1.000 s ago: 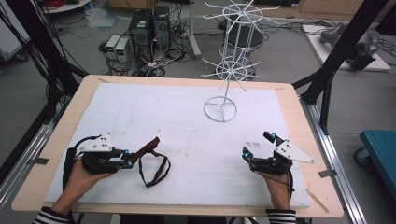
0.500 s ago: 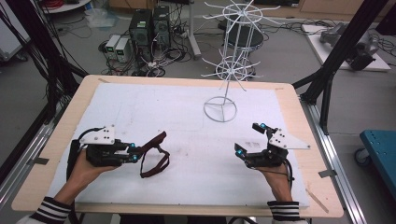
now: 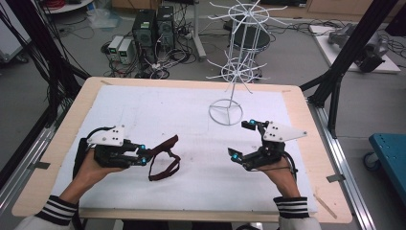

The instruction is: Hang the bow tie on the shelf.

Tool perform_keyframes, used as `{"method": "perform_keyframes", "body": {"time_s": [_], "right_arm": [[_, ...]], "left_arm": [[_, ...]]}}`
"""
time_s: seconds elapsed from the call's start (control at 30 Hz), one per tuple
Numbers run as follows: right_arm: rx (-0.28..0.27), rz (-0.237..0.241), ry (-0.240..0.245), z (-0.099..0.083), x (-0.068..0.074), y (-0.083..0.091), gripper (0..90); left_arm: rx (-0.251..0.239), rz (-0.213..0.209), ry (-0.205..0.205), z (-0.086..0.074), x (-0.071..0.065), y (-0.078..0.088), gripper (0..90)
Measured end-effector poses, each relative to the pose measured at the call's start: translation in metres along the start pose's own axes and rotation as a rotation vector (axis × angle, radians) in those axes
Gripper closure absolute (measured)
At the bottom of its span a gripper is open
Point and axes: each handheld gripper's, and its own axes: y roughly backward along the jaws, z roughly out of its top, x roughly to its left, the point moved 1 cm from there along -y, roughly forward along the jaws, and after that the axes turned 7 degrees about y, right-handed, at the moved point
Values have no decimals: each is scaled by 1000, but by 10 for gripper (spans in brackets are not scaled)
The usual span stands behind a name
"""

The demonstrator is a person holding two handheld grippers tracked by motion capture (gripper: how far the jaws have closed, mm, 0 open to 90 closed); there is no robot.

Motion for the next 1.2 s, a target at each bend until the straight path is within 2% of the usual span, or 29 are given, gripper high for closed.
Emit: {"method": "perform_keyframes", "body": {"time_s": [0.17, 0.33, 0.4, 0.53, 0.8, 0.9, 0.97, 1.0, 1.13, 1.2], "right_arm": [[18, 40, 27, 11, 1, -11, 9], [20, 83, 21, 19, 1, -20, 9], [12, 105, 23, 21, 1, -24, 9], [18, 119, 29, 25, 2, -29, 9], [16, 157, 36, 33, 4, -41, 9], [35, 173, 40, 34, 6, -47, 9], [37, 180, 49, 35, 7, -51, 16], [34, 193, 58, 36, 8, -53, 50], [49, 219, 94, 38, 10, -60, 50], [55, 228, 89, 39, 12, -64, 51]], "left_arm": [[-22, -26, -22, 8, 1, -3, 755], [-34, -47, -25, 13, 4, -9, 756], [-42, -56, -39, 17, 5, -11, 755], [-57, -87, -57, 25, 5, -18, 755], [-44, -97, -69, 33, 5, -28, 756], [-46, -107, -73, 37, 5, -31, 755], [-53, -116, -71, 41, 5, -33, 755], [-56, -117, -75, 42, 5, -33, 755], [-51, -135, -87, 47, 3, -37, 756], [-51, -142, -91, 48, 2, -40, 756]]}}
